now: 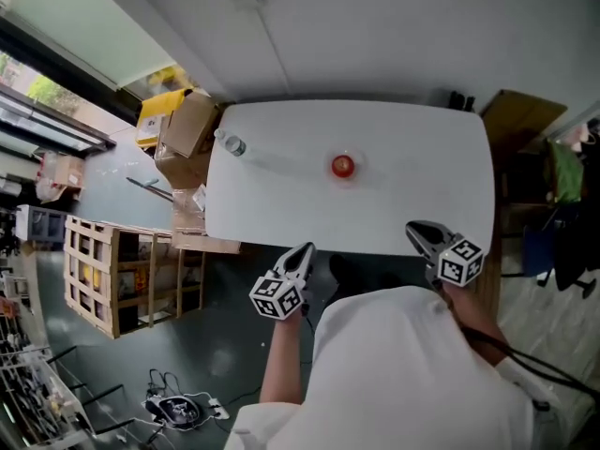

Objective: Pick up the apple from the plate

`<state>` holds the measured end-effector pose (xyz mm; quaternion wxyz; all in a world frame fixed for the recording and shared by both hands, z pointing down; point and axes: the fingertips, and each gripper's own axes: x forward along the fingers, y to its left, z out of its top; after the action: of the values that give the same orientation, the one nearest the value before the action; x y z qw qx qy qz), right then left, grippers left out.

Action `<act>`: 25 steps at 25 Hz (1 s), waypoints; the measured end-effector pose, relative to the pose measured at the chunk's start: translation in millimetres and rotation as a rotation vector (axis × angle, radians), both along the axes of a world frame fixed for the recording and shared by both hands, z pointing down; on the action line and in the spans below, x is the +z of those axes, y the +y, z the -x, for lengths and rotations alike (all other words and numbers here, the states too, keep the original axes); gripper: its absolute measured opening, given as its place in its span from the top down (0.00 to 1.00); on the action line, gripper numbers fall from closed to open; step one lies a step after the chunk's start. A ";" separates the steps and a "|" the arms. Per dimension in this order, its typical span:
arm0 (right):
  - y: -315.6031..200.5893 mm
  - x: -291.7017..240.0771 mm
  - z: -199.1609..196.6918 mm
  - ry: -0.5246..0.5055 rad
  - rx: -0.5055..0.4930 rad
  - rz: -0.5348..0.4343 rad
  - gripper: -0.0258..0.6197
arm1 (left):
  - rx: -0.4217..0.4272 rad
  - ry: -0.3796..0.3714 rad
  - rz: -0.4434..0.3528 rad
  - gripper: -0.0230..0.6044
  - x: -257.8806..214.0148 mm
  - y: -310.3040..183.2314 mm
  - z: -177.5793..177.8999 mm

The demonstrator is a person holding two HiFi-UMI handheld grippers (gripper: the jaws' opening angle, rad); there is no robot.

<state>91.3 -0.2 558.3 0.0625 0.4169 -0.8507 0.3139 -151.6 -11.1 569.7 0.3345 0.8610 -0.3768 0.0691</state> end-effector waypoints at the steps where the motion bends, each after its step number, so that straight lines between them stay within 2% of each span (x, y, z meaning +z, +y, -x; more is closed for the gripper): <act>1: -2.3 0.6 2.7 -0.002 0.017 0.004 0.90 | 0.024 -0.012 -0.004 0.96 1.6 -7.0 1.2; 8: -11.4 1.2 16.4 0.012 0.129 0.022 0.90 | 0.183 -0.043 -0.024 0.96 7.3 -46.9 -0.3; 13: -11.9 5.9 24.4 0.029 0.180 0.042 0.90 | 0.263 -0.054 -0.040 0.96 12.5 -67.8 -7.7; 19: -6.9 7.1 11.3 0.047 0.231 0.077 0.90 | 0.279 -0.064 -0.029 0.96 23.6 -87.7 -25.3; 25: -13.6 13.3 -7.8 0.046 0.232 0.095 0.90 | 0.269 -0.078 -0.015 0.96 39.3 -107.3 -49.4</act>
<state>99.1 -13.8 571.6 0.0649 0.5163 -0.7793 0.3491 -102.2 -118.4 609.0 0.3010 0.9029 -0.2710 0.1441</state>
